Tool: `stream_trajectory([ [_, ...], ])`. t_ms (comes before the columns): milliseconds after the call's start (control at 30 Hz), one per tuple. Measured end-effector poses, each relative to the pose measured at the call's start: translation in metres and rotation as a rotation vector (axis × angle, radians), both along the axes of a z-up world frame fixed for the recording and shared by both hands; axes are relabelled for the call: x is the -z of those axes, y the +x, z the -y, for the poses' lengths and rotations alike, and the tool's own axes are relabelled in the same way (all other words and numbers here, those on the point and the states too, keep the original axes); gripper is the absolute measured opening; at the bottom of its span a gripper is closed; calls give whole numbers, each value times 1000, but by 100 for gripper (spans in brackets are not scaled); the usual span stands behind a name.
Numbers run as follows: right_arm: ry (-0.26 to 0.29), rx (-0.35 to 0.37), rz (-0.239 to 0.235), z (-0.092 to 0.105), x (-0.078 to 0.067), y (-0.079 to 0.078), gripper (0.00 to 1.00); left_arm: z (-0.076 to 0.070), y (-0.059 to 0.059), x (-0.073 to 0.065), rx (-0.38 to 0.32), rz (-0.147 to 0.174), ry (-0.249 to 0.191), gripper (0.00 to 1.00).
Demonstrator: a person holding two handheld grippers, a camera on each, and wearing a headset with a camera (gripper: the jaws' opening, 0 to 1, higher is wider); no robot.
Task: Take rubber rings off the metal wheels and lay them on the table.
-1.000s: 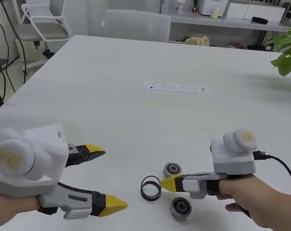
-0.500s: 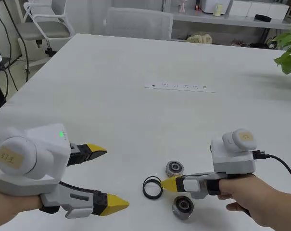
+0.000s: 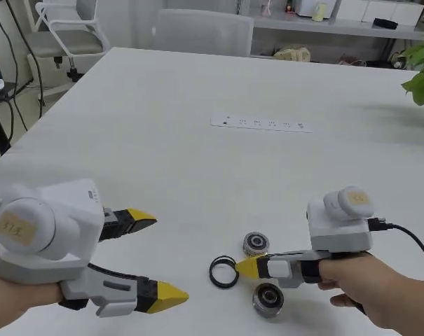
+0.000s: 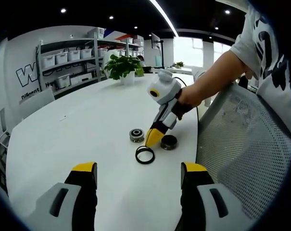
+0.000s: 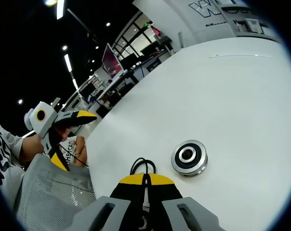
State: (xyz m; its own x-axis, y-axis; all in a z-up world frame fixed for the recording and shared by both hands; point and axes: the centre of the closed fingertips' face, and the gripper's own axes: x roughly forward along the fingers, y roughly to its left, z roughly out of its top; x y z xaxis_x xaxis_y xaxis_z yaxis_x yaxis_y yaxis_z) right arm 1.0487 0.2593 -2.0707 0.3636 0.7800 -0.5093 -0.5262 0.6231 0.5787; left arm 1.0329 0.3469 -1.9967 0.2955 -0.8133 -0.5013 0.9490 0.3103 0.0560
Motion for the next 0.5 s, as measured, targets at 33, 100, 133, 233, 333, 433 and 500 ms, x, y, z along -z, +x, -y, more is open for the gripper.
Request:
stream_trajectory([
  [33, 0, 1, 0, 0, 0, 0, 0, 0, 0, 0, 1, 0, 0, 68],
  [100, -2, 4, 0, 1, 1, 1, 0, 1, -1, 0, 2, -2, 1, 68],
  [133, -4, 7, 0, 2, 1, 1, 0, 1, -1, 0, 4, -3, 2, 68],
  [233, -5, 13, 0, 3, 2, 2, 0, 2, -2, 1, 6, -4, 4, 68],
  [333, -6, 15, 3, 3, 2, 3, 0, 1, -1, 1, 6, -5, 5, 68],
  [433, -8, 17, 4, 3, 3, 4, 1, 1, -1, 1, 6, -6, 7, 68],
  [500, -13, 16, 7, 4, 4, 4, 1, 1, 0, 1, 5, -5, 6, 68],
])
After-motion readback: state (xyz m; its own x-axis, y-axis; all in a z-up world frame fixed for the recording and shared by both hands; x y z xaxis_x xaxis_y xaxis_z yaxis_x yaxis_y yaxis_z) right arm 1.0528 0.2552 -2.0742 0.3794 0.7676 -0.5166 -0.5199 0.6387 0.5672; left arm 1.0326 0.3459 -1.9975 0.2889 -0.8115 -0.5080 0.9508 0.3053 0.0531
